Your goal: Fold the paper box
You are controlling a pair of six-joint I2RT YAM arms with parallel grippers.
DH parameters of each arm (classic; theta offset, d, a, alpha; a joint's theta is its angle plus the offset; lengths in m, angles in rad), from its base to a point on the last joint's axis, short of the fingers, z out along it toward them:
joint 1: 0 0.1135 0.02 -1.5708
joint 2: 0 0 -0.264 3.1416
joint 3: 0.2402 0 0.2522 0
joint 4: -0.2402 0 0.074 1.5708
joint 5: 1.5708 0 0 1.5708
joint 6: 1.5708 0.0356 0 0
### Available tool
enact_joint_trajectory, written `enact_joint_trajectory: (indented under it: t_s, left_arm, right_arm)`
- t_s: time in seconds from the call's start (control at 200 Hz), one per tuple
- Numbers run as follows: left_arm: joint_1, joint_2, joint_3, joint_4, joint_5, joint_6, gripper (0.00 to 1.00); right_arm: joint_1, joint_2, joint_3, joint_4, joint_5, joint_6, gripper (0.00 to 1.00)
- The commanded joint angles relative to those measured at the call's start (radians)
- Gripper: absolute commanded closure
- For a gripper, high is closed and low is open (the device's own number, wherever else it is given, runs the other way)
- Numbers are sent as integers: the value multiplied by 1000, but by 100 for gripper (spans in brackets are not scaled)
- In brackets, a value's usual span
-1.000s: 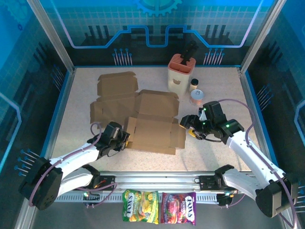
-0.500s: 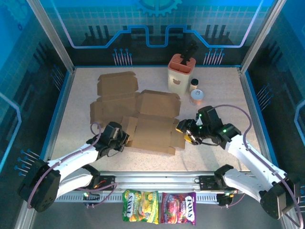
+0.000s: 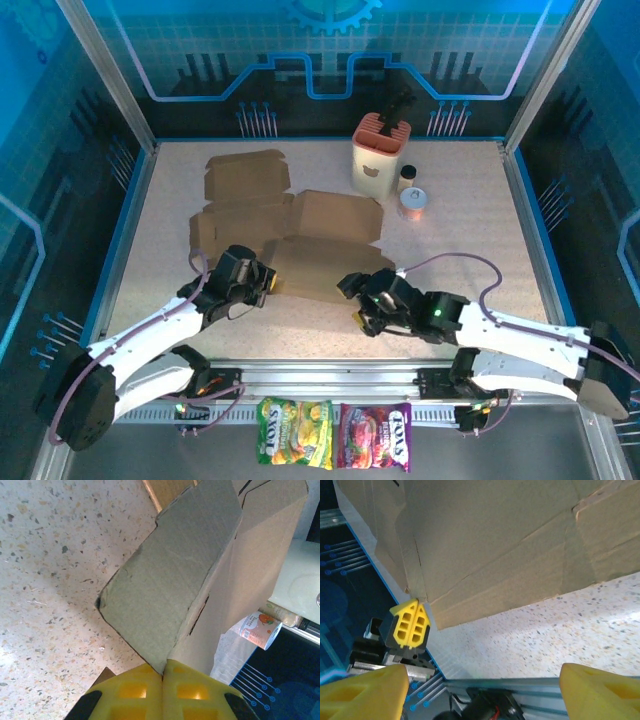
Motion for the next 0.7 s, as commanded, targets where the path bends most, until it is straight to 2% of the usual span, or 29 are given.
enact_joint_trajectory:
  t_s: [0.0, 0.225, 0.435, 0.695]
  left_arm:
    - [-8, -10, 34, -16, 23, -32, 100]
    - [-9, -7, 56, -16, 46, -32, 100]
    - [-10, -6, 65, -19, 66, -31, 100]
    - [-10, -10, 67, -21, 89, -23, 100]
  right_arm:
    - [42, 63, -17, 108, 164, 142, 19]
    - [56, 191, 12, 210, 193, 154, 22]
    - [61, 252, 29, 232, 210, 164, 28]
    - [40, 267, 39, 244, 292, 153, 56]
